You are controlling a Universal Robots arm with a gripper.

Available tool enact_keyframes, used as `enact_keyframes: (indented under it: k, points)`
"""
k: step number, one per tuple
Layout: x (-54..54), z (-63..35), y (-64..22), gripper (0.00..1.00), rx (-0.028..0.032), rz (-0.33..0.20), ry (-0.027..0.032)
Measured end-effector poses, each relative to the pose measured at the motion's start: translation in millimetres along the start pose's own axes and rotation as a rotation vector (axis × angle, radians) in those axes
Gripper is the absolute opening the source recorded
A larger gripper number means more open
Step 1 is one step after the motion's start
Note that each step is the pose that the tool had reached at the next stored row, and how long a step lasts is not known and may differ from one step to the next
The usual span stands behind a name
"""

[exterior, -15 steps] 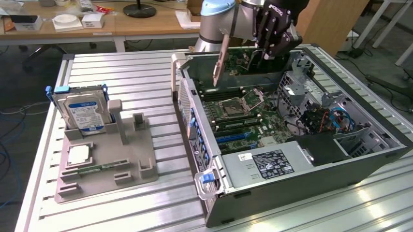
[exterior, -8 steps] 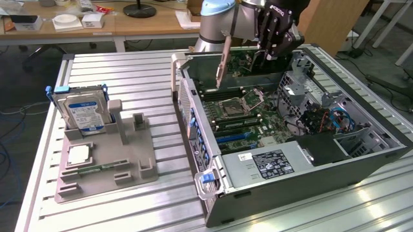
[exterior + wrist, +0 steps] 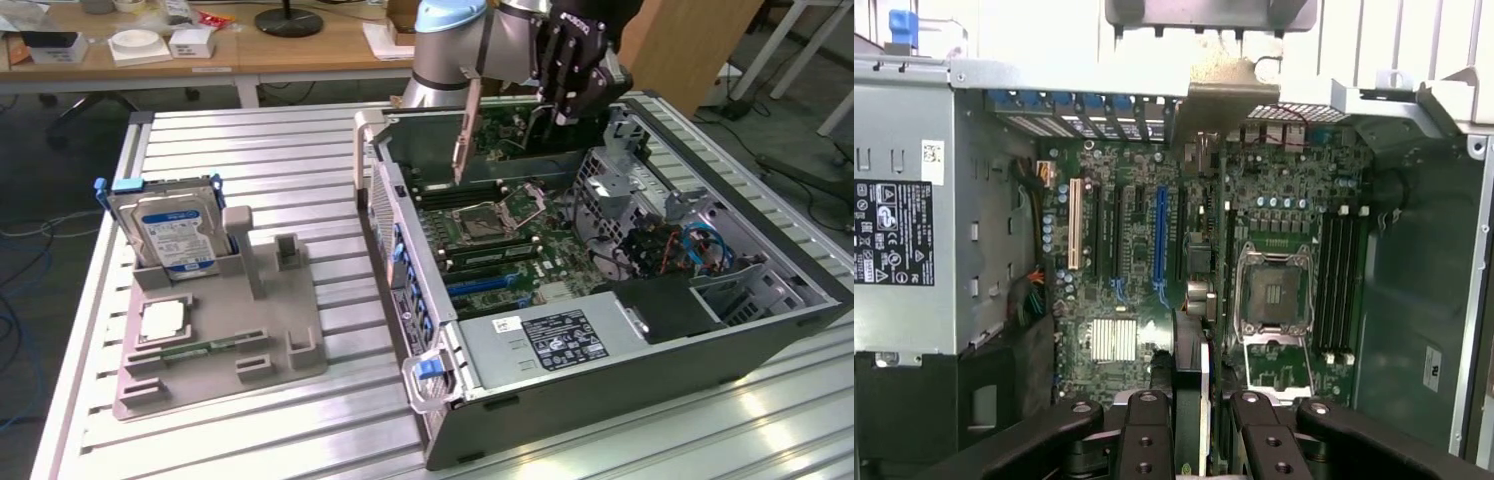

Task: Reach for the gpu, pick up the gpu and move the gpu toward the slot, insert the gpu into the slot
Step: 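Insert the gpu into the slot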

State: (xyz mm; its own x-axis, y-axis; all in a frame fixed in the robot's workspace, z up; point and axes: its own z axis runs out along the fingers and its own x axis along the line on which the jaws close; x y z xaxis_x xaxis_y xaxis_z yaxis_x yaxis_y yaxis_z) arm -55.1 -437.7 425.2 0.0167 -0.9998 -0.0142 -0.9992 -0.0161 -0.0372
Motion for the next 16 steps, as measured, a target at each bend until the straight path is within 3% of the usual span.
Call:
enact_keyframes:
  k: [7,16]
  points:
    - [-0.9,1.1,-0.9,0.27,0.0023,0.04,0.0061]
    - [-1.0,10.8,-0.6,0.27,0.0019,0.044,0.0083]
